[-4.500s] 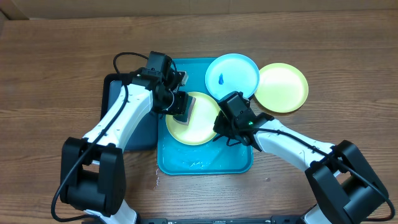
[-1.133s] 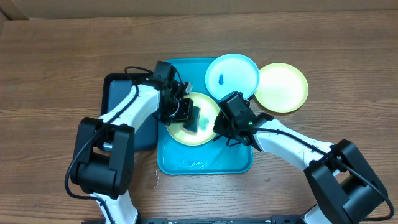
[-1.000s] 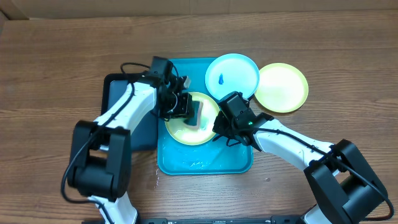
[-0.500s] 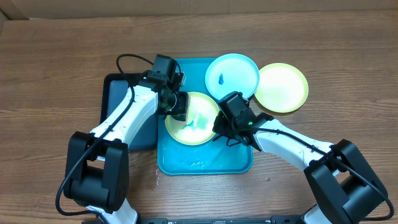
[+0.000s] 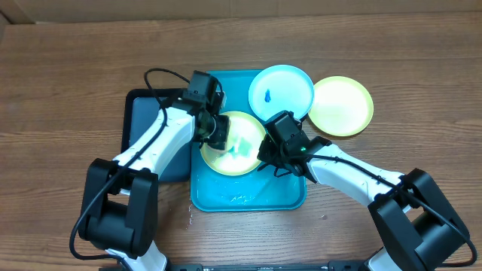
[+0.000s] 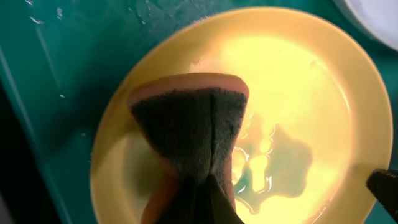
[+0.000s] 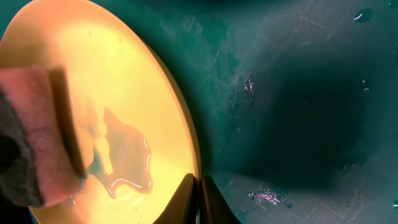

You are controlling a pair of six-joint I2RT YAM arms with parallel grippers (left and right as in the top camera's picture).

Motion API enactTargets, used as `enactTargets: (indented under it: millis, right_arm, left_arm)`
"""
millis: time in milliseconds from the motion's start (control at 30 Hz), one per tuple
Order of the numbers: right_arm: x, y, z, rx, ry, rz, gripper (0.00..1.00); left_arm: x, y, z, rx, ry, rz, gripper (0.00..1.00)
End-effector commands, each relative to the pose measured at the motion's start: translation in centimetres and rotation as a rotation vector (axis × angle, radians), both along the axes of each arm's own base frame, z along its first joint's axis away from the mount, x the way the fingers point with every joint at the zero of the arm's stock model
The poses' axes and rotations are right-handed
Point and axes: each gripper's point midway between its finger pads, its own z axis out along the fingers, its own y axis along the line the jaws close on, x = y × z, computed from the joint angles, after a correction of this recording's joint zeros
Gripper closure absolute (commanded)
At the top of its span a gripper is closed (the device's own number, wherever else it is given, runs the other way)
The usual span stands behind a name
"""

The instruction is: Clean dirty plates on tray and stack at the side

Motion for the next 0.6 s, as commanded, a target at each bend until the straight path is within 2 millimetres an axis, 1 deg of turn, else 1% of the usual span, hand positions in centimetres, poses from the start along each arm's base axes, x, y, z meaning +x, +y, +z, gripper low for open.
enactTargets:
  millis: [0, 33, 67, 100, 167, 233, 300, 333, 567]
  right_arm:
    - [-0.4, 0.1, -0.5, -0.001, 0.009, 0.014, 0.96]
    - [-0.4, 0.1, -0.5, -0.001, 0.01, 0.014, 0.96]
    - [-0.4, 0.1, -0.5, -0.001, 0.009, 0.014, 0.96]
    - [-0.4, 0.1, -0.5, -0.001, 0.01, 0.014, 0.96]
    - [-0.4, 0.1, -0.5, -0.001, 0.009, 0.014, 0.96]
    - [-0.4, 0.1, -0.5, -0.001, 0.01, 0.014, 0.96]
    - [-0.4, 0.1, -0.5, -0.001, 0.009, 0.014, 0.96]
    - [-0.4, 0.1, -0.5, -0.001, 0.009, 0.014, 0.96]
    - [-0.4, 0.1, -0.5, -0.001, 0.009, 0.014, 0.96]
  left_arm:
    - [-0.4, -0.2, -0.6, -0.002, 0.013, -0.006, 0.86]
    - [-0.4, -0.3, -0.5, -0.005, 0.012, -0.007, 0.81]
    - [-0.4, -0.4, -0.4, -0.012, 0.011, -0.009, 0.73]
    - [-0.3, -0.7, -0.2, -0.025, 0.012, -0.013, 0.69]
    - [-0.2, -0.8, 0.0, -0.033, 0.01, -0.014, 0.66]
    - [-0.2, -0.8, 0.0, -0.031, 0.007, -0.022, 0.67]
    - [-0.2, -0.8, 0.0, -0.029, 0.006, -0.033, 0.72]
    - [-0.3, -0.8, 0.0, -0.027, 0.008, -0.038, 0.72]
    - [-1.2, -0.6, -0.3, -0.01, 0.042, -0.049, 0.71]
